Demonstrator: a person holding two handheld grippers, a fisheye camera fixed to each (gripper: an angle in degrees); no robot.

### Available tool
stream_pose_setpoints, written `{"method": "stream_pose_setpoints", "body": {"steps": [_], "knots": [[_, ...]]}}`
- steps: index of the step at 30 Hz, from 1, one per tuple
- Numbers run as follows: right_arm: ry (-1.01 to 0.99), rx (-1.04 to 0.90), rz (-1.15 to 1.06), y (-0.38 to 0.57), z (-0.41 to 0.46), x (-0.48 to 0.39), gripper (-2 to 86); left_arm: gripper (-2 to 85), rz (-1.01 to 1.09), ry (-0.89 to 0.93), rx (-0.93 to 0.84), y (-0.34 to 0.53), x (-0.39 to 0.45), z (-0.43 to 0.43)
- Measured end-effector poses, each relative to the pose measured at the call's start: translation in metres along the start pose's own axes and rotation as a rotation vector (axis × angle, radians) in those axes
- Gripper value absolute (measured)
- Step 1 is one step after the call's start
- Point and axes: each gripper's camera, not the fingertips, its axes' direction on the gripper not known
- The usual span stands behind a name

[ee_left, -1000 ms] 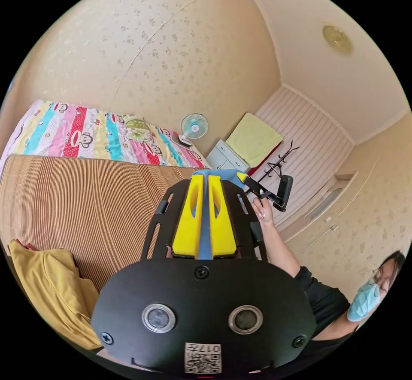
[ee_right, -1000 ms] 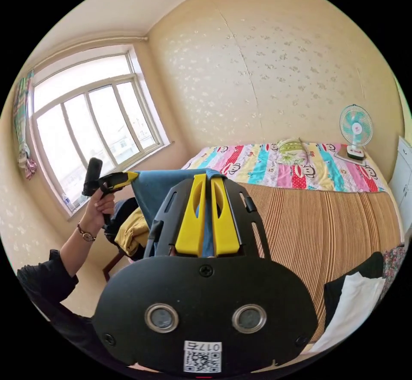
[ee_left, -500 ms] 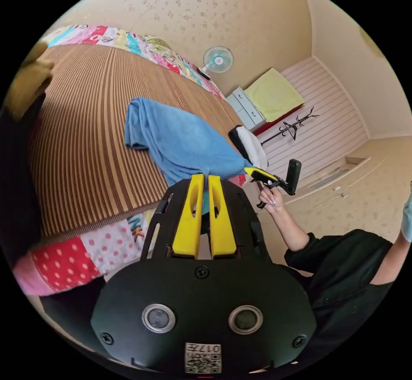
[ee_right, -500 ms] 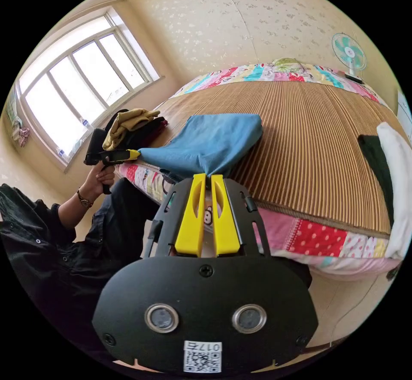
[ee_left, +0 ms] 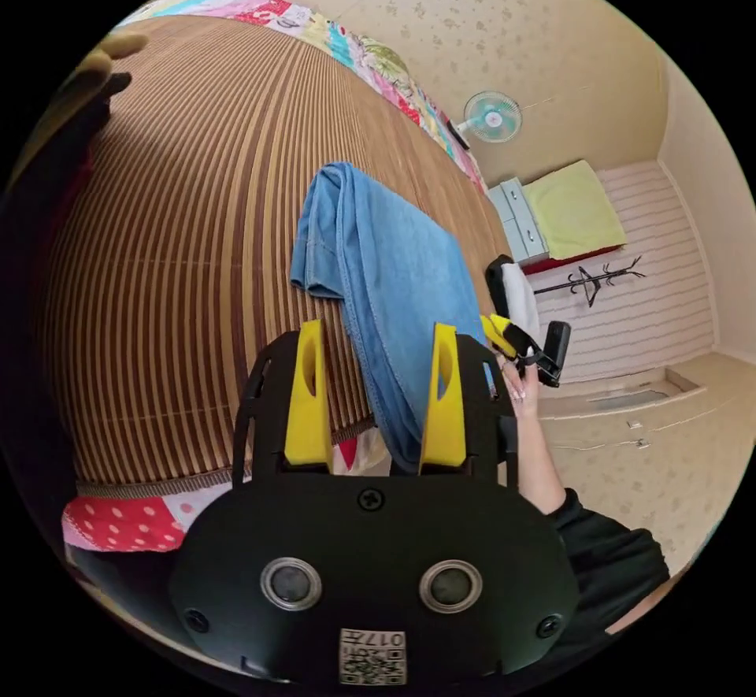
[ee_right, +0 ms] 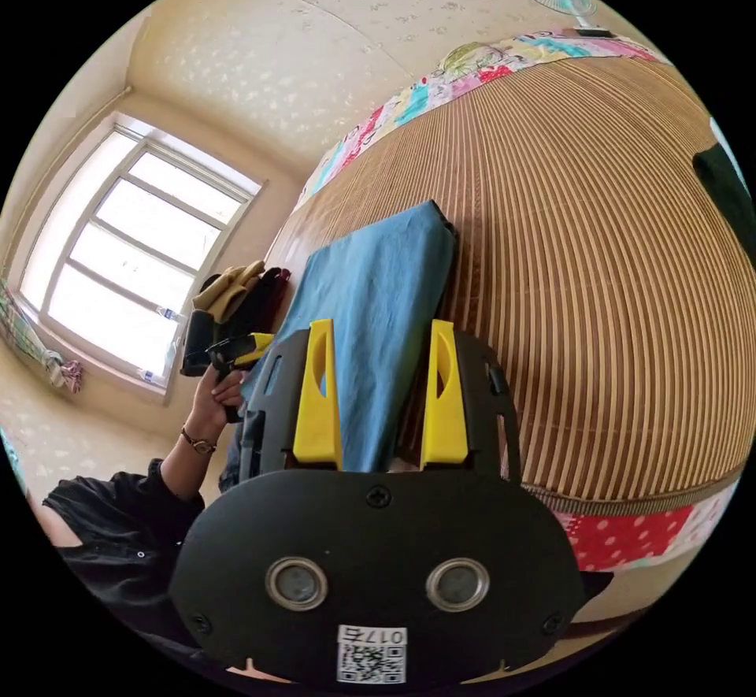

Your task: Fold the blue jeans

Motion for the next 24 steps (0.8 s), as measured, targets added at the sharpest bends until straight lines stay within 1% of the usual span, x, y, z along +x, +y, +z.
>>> {"method": "stream_pose_setpoints", "body": {"steps": [1, 2, 3, 4, 6, 9, 11, 13, 14, 15, 17, 19, 20, 22, 23, 24], "knots": [[0.069, -0.067, -0.007, -0.002, 0.017, -0.007, 15.2, 12.8, -0.017, 0.028, -0.039, 0.006, 0.003, 0.015], [0.132, -0.067, -0.014, 0.002, 0.024, -0.016, 14.2, 12.5, -0.026, 0.045, -0.048, 0.01, 0.003, 0.021], [0.149, -0.057, -0.017, 0.007, 0.025, -0.02, 13.7, 11.9, -0.04, 0.06, -0.017, 0.021, 0.004, 0.024], [0.126, -0.087, -0.008, 0.015, 0.03, -0.024, 12.2, 11.1, -0.051, 0.076, -0.017, 0.03, 0.003, 0.028], [0.052, -0.088, 0.026, 0.032, 0.033, -0.024, 9.9, 10.0, -0.074, 0.109, -0.023, 0.044, -0.001, 0.032], [-0.088, -0.054, 0.064, 0.058, 0.02, -0.021, 7.4, 7.6, -0.085, 0.193, -0.003, 0.069, -0.005, 0.024], [-0.24, 0.026, 0.004, 0.069, 0.002, -0.038, 6.2, 6.8, -0.052, 0.205, 0.036, 0.081, 0.004, 0.006], [-0.292, 0.054, -0.074, 0.067, -0.008, -0.065, 5.7, 6.5, 0.008, 0.16, 0.118, 0.092, 0.03, -0.032], [-0.281, 0.066, -0.146, 0.06, -0.013, -0.091, 5.5, 6.5, 0.025, 0.152, 0.143, 0.093, 0.037, -0.044], [-0.272, 0.07, -0.183, 0.055, -0.016, -0.104, 5.4, 6.5, 0.061, 0.127, 0.193, 0.094, 0.052, -0.07], [-0.26, 0.091, -0.319, 0.032, -0.025, -0.161, 5.2, 6.5, 0.115, 0.071, 0.262, 0.092, 0.075, -0.116], [-0.29, 0.13, -0.404, 0.013, -0.033, -0.205, 5.2, 6.5, 0.197, 0.011, 0.375, 0.093, 0.103, -0.192], [-0.318, 0.167, -0.463, 0.002, -0.038, -0.235, 5.3, 6.5, 0.216, 0.001, 0.409, 0.094, 0.108, -0.213], [-0.38, 0.224, -0.545, -0.014, -0.042, -0.279, 5.4, 6.6, 0.271, -0.044, 0.524, 0.104, 0.124, -0.297], [-0.43, 0.248, -0.572, -0.026, -0.04, -0.307, 5.4, 6.6, 0.277, -0.061, 0.547, 0.107, 0.126, -0.318], [-0.452, 0.255, -0.571, -0.032, -0.038, -0.32, 5.4, 6.7, 0.284, -0.108, 0.59, 0.114, 0.127, -0.357]]}}
